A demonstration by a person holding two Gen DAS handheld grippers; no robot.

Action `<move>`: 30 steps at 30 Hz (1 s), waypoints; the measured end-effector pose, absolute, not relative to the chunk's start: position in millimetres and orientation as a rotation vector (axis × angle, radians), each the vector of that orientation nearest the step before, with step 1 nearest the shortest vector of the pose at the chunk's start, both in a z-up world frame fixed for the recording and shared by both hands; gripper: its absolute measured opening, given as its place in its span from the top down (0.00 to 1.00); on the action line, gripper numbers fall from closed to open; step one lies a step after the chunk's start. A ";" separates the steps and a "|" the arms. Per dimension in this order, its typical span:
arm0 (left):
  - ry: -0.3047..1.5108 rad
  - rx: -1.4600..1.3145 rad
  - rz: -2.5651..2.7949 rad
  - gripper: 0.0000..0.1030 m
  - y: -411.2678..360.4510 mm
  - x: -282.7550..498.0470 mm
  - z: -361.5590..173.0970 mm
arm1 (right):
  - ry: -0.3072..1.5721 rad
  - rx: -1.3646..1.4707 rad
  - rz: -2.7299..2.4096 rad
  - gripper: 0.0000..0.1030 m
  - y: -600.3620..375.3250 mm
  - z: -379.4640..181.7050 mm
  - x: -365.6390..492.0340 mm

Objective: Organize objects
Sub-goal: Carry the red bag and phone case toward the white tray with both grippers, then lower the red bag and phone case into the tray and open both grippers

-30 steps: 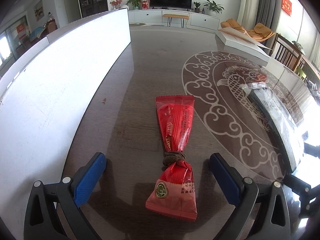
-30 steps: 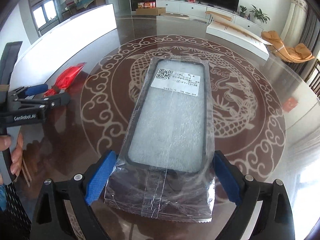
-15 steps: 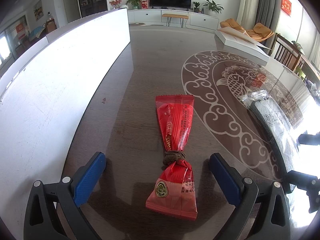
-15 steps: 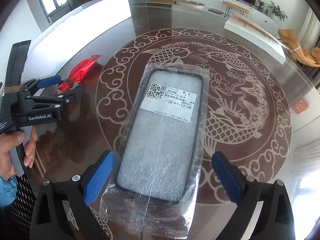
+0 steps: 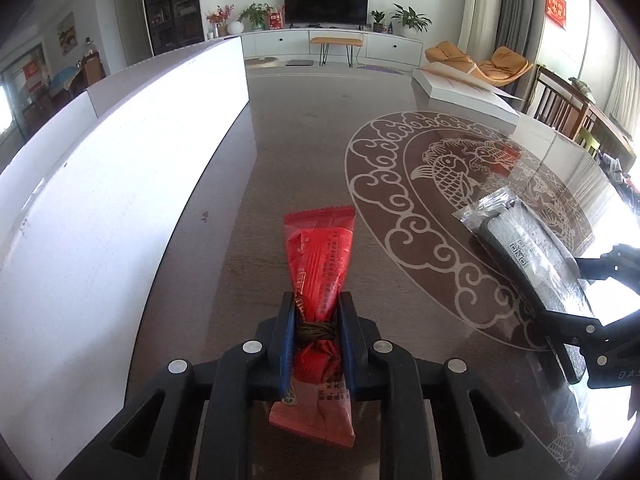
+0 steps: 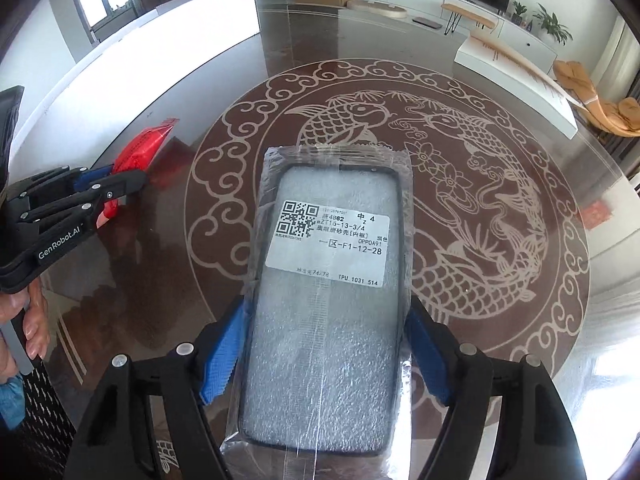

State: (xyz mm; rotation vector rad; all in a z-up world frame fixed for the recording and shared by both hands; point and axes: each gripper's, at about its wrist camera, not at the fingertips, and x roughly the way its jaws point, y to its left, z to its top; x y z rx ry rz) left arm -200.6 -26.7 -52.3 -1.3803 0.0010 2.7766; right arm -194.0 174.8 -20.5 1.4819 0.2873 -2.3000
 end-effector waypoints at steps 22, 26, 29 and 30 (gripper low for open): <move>-0.437 -1.398 3.118 0.81 -242.1 -135.9 54.4 | 0.139 0.994 -2.097 0.26 -74.1 135.1 -204.2; -0.500 -1.579 3.112 0.79 -284.3 -139.1 36.0 | 0.243 1.042 -2.016 0.26 -162.5 114.9 -210.9; -0.495 -1.641 3.128 0.69 -295.5 -132.5 28.6 | 0.325 1.123 -1.970 0.25 -204.4 83.2 -214.9; -0.490 -1.646 3.136 0.48 -296.8 -130.0 27.3 | 0.331 1.170 -1.939 0.25 -212.6 71.0 -217.3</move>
